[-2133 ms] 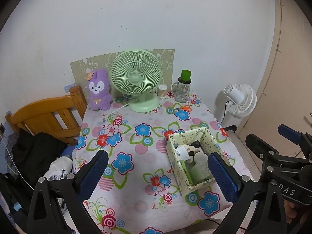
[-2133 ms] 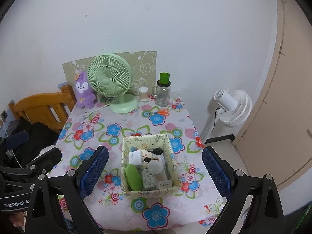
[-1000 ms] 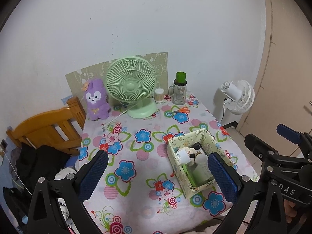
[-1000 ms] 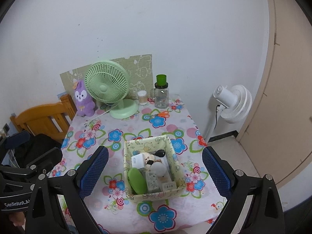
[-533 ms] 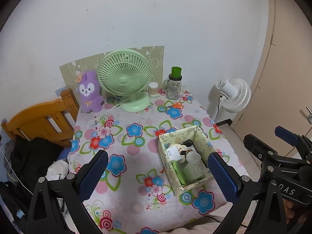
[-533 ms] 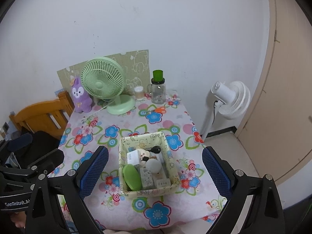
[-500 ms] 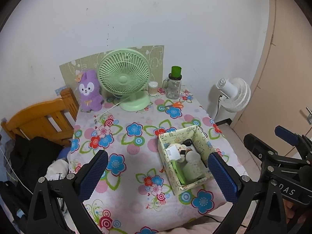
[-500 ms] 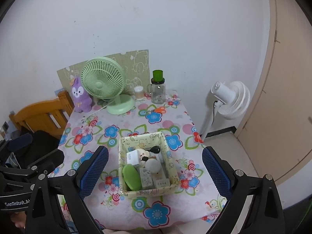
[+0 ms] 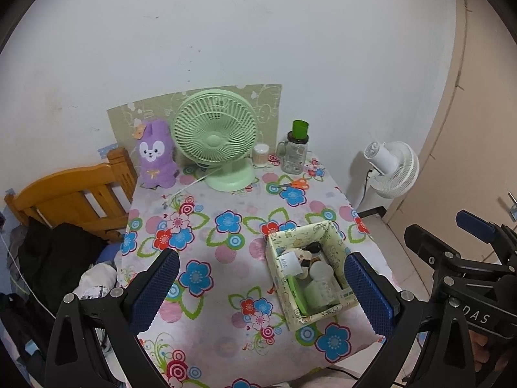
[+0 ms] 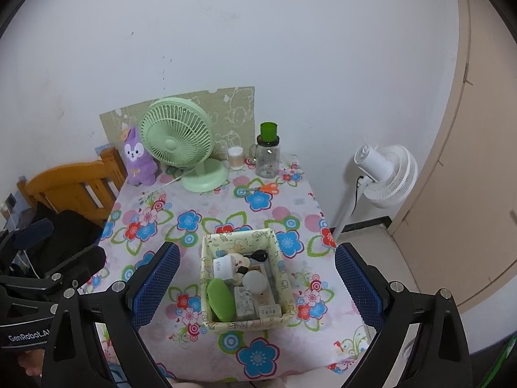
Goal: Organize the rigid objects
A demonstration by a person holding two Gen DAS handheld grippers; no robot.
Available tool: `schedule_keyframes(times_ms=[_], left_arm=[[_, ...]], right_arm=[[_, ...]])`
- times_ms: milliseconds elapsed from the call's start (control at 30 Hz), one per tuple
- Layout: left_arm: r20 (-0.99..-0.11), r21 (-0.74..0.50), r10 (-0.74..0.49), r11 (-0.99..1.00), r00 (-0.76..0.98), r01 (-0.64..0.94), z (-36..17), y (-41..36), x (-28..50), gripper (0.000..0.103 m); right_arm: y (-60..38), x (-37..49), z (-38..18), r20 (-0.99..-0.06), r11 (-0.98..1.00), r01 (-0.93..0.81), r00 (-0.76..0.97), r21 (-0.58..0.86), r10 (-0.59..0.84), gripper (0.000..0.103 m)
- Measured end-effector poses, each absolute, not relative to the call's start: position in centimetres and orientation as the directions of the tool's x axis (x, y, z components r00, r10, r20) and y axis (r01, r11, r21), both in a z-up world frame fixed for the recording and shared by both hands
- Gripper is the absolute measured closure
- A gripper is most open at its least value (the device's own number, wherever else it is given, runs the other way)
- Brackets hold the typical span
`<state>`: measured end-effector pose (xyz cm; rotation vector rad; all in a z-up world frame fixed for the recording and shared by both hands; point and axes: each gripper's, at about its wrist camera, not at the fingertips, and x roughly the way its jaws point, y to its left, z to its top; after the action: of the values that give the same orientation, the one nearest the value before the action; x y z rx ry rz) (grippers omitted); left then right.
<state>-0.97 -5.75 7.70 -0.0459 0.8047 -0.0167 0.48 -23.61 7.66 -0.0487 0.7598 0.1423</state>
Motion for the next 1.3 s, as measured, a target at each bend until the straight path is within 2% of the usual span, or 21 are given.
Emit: schedule_keyframes(times_ms=[833, 1300], left_arm=[[-0.685, -0.052, -0.052, 0.998, 0.727, 0.022, 7.5, -3.8, -0.9, 0.000], [-0.697, -0.022, -0.028, 1.000, 0.717, 0.019, 7.4, -3.6, -0.2, 0.000]], right_arm=[[-21.4, 0.9, 7.6, -0.681, 0.988, -0.153, 0.726, -0.027, 0.094, 0.005], [-20.8, 1.1, 7.2, -0.685, 0.990, -0.137, 0.725, -0.041, 0.072, 0.005]])
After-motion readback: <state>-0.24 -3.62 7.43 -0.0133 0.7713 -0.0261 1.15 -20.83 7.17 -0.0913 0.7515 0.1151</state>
